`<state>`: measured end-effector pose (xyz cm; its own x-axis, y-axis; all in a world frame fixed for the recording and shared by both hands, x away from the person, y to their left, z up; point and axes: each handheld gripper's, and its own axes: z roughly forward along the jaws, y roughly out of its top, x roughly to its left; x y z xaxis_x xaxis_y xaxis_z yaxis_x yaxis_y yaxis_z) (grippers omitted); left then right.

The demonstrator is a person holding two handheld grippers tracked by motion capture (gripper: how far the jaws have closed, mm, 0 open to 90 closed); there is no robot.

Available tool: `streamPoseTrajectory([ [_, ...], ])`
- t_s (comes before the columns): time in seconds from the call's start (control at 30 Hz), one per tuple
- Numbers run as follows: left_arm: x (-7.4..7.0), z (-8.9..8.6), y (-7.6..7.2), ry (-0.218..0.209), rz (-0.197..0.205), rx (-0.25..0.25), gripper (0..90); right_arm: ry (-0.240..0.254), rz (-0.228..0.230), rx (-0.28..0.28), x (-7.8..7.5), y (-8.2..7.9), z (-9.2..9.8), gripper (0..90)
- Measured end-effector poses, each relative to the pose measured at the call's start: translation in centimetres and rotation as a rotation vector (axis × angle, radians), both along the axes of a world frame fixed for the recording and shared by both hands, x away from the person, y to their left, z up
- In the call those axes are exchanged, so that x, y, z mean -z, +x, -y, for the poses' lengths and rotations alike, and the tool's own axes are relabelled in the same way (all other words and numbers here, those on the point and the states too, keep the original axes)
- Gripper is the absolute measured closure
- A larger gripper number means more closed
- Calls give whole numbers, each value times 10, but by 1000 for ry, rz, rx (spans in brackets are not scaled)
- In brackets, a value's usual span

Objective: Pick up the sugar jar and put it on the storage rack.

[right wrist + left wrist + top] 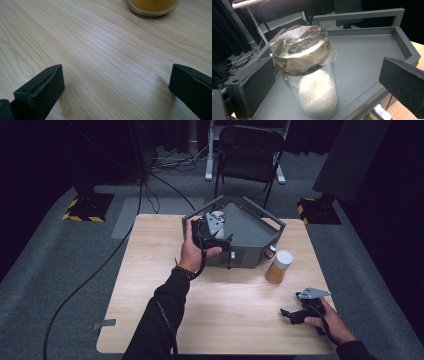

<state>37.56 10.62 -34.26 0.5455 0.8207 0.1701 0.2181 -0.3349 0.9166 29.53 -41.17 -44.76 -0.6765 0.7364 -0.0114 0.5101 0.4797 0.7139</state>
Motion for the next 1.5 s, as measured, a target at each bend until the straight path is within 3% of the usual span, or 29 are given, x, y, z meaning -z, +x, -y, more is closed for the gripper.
streamPoseTrajectory([
  [0.57, 23, -13, -26, -3, -18, 78, 1, 0, 0, 0, 0, 0, 0, 0],
  [1.07, 46, -15, -45, 74, -34, 123, 1, 0, 0, 0, 0, 0, 0, 0],
  [1.5, 74, -20, -59, 94, -92, 142, 5, 0, 0, 0, 0, 0, 0, 0],
])
